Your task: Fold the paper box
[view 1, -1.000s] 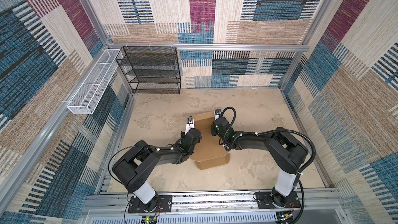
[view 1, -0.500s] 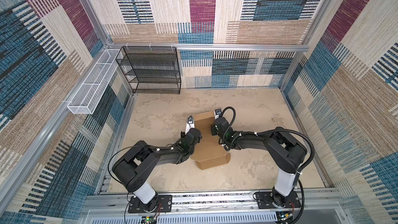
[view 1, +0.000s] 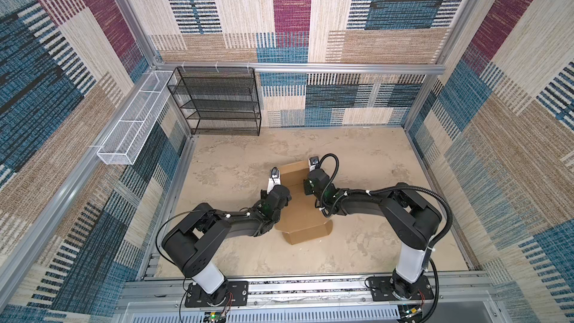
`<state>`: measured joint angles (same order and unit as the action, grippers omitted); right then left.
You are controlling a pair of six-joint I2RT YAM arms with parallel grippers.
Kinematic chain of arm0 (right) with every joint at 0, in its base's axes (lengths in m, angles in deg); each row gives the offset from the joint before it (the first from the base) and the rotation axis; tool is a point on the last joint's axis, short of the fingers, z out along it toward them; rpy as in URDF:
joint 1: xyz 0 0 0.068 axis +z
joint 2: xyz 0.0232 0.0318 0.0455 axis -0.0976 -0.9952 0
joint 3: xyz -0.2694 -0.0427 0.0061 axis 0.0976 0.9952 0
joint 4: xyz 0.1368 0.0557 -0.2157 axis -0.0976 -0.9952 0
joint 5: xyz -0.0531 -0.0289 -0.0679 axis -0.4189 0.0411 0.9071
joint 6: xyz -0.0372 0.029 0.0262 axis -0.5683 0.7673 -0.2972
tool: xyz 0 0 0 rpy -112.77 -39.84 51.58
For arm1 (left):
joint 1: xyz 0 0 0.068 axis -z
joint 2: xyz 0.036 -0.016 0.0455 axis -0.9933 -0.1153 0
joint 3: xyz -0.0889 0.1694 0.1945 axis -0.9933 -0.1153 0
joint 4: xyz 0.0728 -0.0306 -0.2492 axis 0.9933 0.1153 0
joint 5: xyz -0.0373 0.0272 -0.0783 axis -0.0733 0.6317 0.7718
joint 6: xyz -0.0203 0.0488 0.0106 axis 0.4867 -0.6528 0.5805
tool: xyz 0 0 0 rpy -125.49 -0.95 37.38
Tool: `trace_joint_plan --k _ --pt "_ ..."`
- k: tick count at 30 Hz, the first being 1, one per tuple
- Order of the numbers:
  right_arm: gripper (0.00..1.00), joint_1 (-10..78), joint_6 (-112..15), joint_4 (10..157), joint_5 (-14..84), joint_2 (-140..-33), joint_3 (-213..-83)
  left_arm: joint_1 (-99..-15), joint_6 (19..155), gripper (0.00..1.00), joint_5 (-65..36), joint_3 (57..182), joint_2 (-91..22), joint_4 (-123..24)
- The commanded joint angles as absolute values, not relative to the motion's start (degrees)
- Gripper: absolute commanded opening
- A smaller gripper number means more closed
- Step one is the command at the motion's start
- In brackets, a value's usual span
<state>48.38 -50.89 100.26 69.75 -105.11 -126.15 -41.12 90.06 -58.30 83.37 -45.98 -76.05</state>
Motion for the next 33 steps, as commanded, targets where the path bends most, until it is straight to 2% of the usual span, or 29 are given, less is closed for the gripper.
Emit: trace_joint_plan --k 1,3,11,24,33 --pt "0.0 48.7 -49.7 100.2 67.1 -105.5 -126.8 -40.8 90.6 0.0 -54.2 83.6 -46.1 -73.0" --pt "0.0 48.7 -49.6 100.1 67.1 -105.6 -126.9 -40.9 90.6 0.0 -54.3 83.6 -46.1 -73.0" --pt "0.2 48.8 -49.3 100.6 67.4 -104.5 -126.1 -40.8 90.4 0.0 -54.5 83.5 -46.0 -73.0" --pt "0.35 48.9 -48.5 100.8 67.5 -103.0 -124.5 -40.8 90.2 0.0 -55.5 83.5 -45.2 -72.3" --pt "0.4 48.9 -48.1 100.4 67.6 -101.6 -123.1 -40.8 90.1 0.0 -56.6 82.9 -44.7 -72.4"
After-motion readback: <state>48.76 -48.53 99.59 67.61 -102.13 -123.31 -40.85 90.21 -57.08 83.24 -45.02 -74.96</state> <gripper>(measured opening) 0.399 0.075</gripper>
